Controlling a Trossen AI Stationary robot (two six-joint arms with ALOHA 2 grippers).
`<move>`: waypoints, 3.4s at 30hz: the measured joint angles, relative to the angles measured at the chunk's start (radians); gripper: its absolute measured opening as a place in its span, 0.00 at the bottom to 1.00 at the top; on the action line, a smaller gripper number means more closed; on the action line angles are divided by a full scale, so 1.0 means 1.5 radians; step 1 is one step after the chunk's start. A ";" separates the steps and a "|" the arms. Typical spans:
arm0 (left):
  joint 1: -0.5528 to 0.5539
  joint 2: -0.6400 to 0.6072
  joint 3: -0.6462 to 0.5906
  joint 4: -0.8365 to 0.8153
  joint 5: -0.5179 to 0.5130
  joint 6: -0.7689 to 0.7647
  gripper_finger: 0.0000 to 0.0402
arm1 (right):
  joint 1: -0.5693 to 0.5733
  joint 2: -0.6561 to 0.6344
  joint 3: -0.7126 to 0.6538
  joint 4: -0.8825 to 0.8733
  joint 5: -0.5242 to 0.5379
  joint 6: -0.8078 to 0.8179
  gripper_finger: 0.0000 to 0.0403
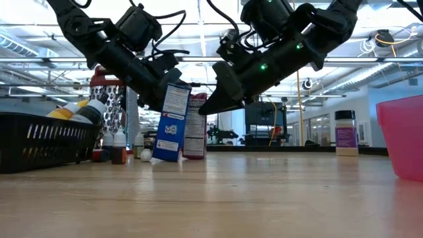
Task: Pick & Place Kitchen Items
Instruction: Put the purple cereal box into the red bin
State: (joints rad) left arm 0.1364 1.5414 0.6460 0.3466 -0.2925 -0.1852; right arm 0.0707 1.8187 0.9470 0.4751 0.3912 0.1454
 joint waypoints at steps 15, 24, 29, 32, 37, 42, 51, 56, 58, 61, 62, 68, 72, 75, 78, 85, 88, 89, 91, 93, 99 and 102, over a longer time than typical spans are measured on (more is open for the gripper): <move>-0.001 -0.004 0.000 -0.025 -0.028 0.003 0.63 | 0.004 -0.022 0.001 -0.026 0.022 -0.017 0.00; -0.001 -0.004 0.000 -0.057 -0.038 0.018 0.63 | 0.067 -0.107 0.001 -0.161 0.071 0.005 0.00; 0.000 -0.006 0.000 -0.060 -0.055 0.019 0.63 | 0.144 -0.185 0.001 -0.254 0.137 0.050 0.00; 0.000 -0.027 0.000 -0.068 -0.056 0.019 0.63 | 0.201 -0.227 0.001 -0.304 0.178 0.092 0.00; -0.003 -0.080 0.000 -0.098 -0.056 0.002 0.63 | 0.299 -0.278 0.001 -0.333 0.212 0.154 0.00; -0.021 -0.116 0.000 -0.125 -0.057 -0.008 0.63 | 0.394 -0.299 0.001 -0.335 0.230 0.217 0.00; -0.056 -0.126 0.000 -0.124 -0.056 -0.008 0.63 | 0.569 -0.321 0.001 -0.398 0.303 0.360 0.00; -0.064 -0.126 0.000 -0.124 -0.056 -0.018 0.63 | 0.649 -0.329 0.001 -0.444 0.316 0.454 0.00; -0.067 -0.126 0.000 -0.124 -0.056 -0.022 0.63 | 0.677 -0.328 0.001 -0.468 0.314 0.501 0.00; -0.072 -0.126 0.000 -0.124 -0.056 -0.023 0.63 | 0.716 -0.328 0.001 -0.489 0.315 0.570 0.00; -0.074 -0.126 0.000 -0.124 -0.056 -0.024 0.63 | 0.727 -0.328 0.001 -0.498 0.315 0.590 0.00; -0.083 -0.126 0.000 -0.123 -0.056 -0.026 0.63 | 0.787 -0.324 0.001 -0.555 0.314 0.748 0.00; -0.084 -0.126 0.000 -0.123 -0.056 -0.027 0.63 | 0.812 -0.309 0.001 -0.595 0.314 0.844 0.00; -0.084 -0.126 0.000 -0.123 -0.056 -0.028 0.63 | 0.816 -0.291 0.001 -0.604 0.312 0.872 0.00; -0.084 -0.125 0.000 -0.123 -0.056 -0.027 0.63 | 0.808 -0.279 0.001 -0.620 0.312 0.875 0.00; -0.084 -0.125 0.000 -0.123 -0.056 -0.026 0.63 | 0.786 -0.249 0.001 -0.629 0.312 0.874 0.00; -0.084 -0.125 0.000 -0.124 -0.056 -0.020 0.63 | 0.774 -0.235 0.001 -0.635 0.311 0.891 0.04; -0.084 -0.125 0.000 -0.124 -0.056 -0.020 0.63 | 0.770 -0.231 0.001 -0.638 0.307 0.893 0.06; -0.084 -0.125 0.000 -0.124 -0.056 -0.020 0.63 | 0.762 -0.227 0.001 -0.639 0.293 0.895 0.11; -0.084 -0.125 0.000 -0.124 -0.056 -0.020 0.63 | 0.755 -0.227 0.001 -0.639 0.282 0.897 0.17; -0.084 -0.125 0.000 -0.124 -0.056 -0.019 0.63 | 0.751 -0.238 0.001 -0.638 0.263 0.892 0.36; -0.084 -0.125 0.000 -0.124 -0.056 -0.019 0.63 | 0.751 -0.256 0.001 -0.629 0.232 0.892 0.42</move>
State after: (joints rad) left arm 0.0105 1.3533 0.6464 0.1608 -0.3763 -0.2142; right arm 1.1973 1.4354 0.9482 -0.4680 0.7391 1.4832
